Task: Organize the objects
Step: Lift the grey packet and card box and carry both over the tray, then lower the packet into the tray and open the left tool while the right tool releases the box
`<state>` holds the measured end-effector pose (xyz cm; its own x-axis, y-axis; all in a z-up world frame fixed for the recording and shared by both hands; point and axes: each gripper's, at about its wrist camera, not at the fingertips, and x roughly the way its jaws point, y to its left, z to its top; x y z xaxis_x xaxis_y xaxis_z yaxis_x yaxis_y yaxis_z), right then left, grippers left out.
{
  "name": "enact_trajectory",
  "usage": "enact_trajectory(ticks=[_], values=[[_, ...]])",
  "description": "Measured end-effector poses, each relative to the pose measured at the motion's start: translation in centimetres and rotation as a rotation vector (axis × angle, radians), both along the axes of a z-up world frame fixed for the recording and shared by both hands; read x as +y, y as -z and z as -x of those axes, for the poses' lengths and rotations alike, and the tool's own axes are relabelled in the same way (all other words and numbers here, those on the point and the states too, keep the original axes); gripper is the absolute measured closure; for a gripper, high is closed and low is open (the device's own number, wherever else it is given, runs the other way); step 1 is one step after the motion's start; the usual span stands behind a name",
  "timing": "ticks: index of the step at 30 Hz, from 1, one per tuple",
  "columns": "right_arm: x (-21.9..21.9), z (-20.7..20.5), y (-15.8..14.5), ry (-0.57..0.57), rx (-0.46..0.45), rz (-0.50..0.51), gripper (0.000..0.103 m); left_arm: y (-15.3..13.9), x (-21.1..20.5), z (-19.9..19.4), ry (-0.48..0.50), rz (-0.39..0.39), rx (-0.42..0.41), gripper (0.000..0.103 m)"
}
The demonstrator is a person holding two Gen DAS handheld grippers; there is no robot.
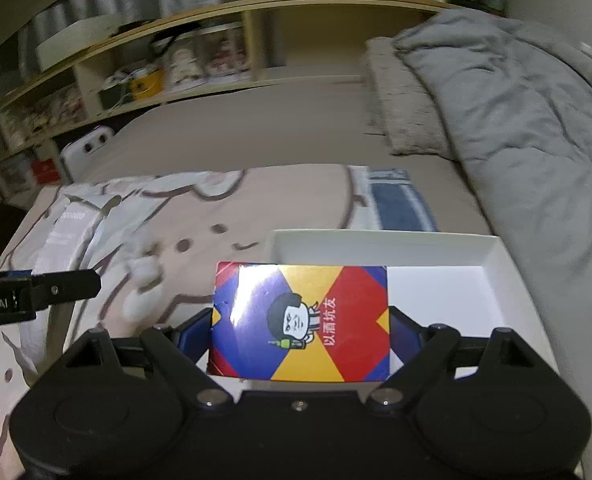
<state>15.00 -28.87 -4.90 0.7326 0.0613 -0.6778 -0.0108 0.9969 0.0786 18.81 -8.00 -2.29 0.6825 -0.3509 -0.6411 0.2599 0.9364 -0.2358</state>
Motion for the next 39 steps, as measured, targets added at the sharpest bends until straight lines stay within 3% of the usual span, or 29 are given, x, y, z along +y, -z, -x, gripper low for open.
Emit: enact_trajectory(ticks=[13,19,30,33,34,35,39], values=[[-6.8,-1.2,1.4,0.126,0.017,-0.023,0.014,1.6,-9.5,-2.8,0.126,0.039,0.039,0.051],[-9.6,-1.4,2.4,0.192,0.035,-0.045,0.014,3.3,-12.7,-3.6,0.135,0.079,0.098,0.051],[-12.1,-1.9,4.7,0.224,0.098,-0.033,0.014,4.6,-15.5,-4.5,0.154,0.016,0.102,0.050],[-12.1,-1.9,5.2,0.190,0.087,-0.015,0.013,5.0,-15.9,-4.9,0.164,0.006,0.113,0.038],[-12.0,-1.9,5.4,0.185,0.091,-0.009,0.007,5.1,-16.0,-4.9,0.155,-0.005,0.123,0.026],[-12.0,-1.8,5.7,0.189,0.092,-0.002,0.004,5.2,-16.0,-4.8,0.142,-0.013,0.123,0.022],[-12.0,-1.8,5.9,0.203,0.124,0.021,0.004,5.3,-15.9,-4.7,0.141,-0.038,0.137,0.022]])
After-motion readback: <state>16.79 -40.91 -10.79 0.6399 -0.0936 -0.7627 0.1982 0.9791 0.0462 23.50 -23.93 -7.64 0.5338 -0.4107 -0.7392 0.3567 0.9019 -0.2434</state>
